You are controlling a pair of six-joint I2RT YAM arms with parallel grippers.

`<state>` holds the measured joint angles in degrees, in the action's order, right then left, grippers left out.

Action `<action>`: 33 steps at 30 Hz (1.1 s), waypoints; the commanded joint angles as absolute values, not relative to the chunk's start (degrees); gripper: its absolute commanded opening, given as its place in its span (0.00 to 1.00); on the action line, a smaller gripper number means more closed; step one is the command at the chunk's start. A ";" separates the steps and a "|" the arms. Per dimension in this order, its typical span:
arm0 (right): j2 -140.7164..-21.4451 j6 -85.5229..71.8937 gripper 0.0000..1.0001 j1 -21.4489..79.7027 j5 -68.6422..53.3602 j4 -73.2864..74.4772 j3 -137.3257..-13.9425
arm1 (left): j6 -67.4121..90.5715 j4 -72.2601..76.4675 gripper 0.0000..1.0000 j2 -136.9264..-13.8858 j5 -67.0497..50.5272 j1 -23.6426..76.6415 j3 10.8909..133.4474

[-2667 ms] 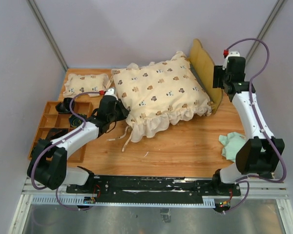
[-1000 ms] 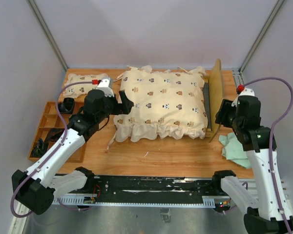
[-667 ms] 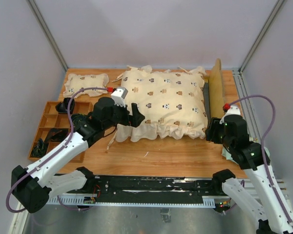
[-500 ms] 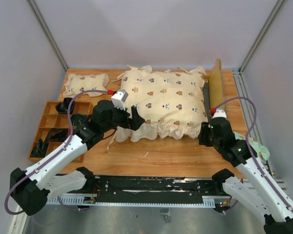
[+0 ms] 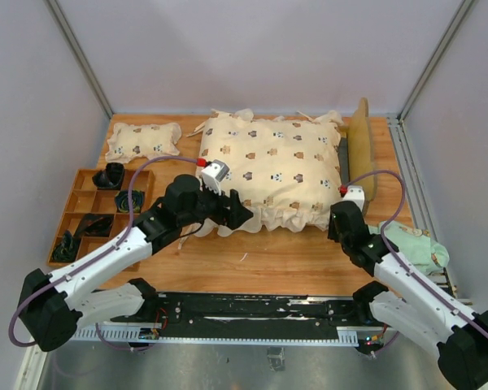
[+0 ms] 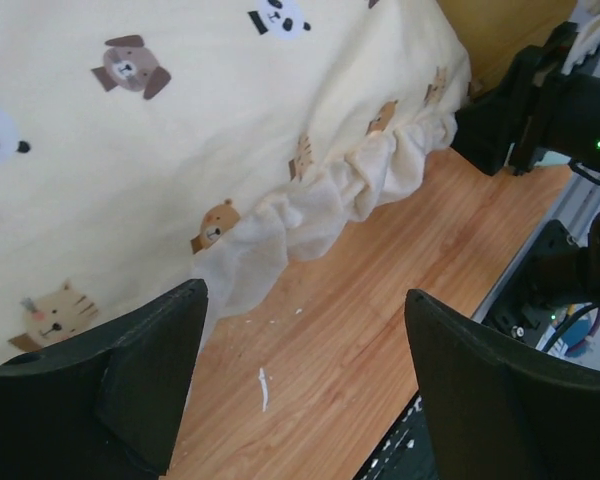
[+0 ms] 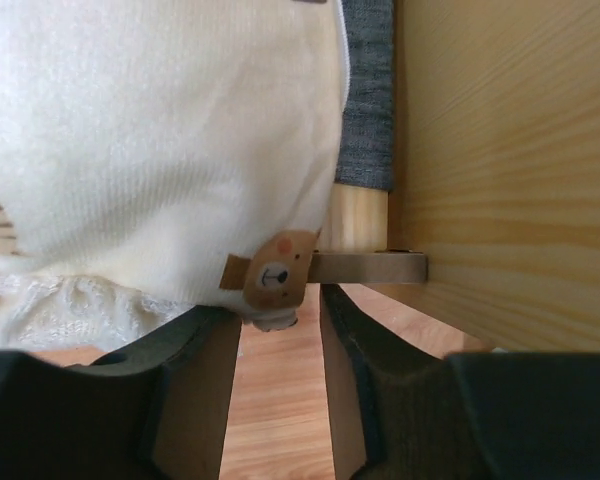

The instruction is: Set up the pet bed

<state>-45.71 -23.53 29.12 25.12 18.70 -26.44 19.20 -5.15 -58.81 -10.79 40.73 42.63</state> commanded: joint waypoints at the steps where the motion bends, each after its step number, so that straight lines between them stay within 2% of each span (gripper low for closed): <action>1: -48.21 -21.14 0.28 29.98 29.23 11.53 -25.76 | 19.90 3.08 0.82 -60.67 -12.97 42.70 41.75; 4: -47.56 -19.74 0.02 29.97 26.64 13.64 -28.52 | 19.29 6.43 0.79 -62.46 -13.49 43.15 41.20; 5: -46.78 -19.46 0.00 29.97 24.92 15.05 -29.81 | 19.33 7.47 0.77 -62.94 -12.93 43.23 41.02; 9: -43.09 -20.77 0.00 29.97 21.44 22.95 -36.73 | 17.54 14.69 0.66 -63.50 -14.18 43.82 39.17; 18: -46.53 -20.62 0.00 29.88 15.64 23.00 -45.24 | 12.71 22.31 0.65 -71.11 -20.46 49.25 42.64; 22: -51.41 -20.43 0.00 29.86 12.74 21.84 -48.56 | 13.59 24.75 0.55 -74.63 -20.20 50.76 43.77; 27: -56.82 -19.06 0.01 29.80 11.75 20.43 -51.30 | 13.17 26.09 0.57 -79.40 -17.82 53.33 46.57; 30: -57.75 -19.12 0.01 29.80 11.30 19.06 -51.42 | 13.54 26.54 0.69 -81.79 -12.58 54.89 48.41; 33: -58.05 -19.53 0.01 29.65 11.29 19.04 -51.76 | 13.25 27.25 0.73 -84.46 -9.73 56.17 50.07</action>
<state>-57.98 -19.68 29.26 12.88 21.71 -49.25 13.96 23.51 -81.95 -15.07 54.50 46.94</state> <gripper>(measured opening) 0.032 0.710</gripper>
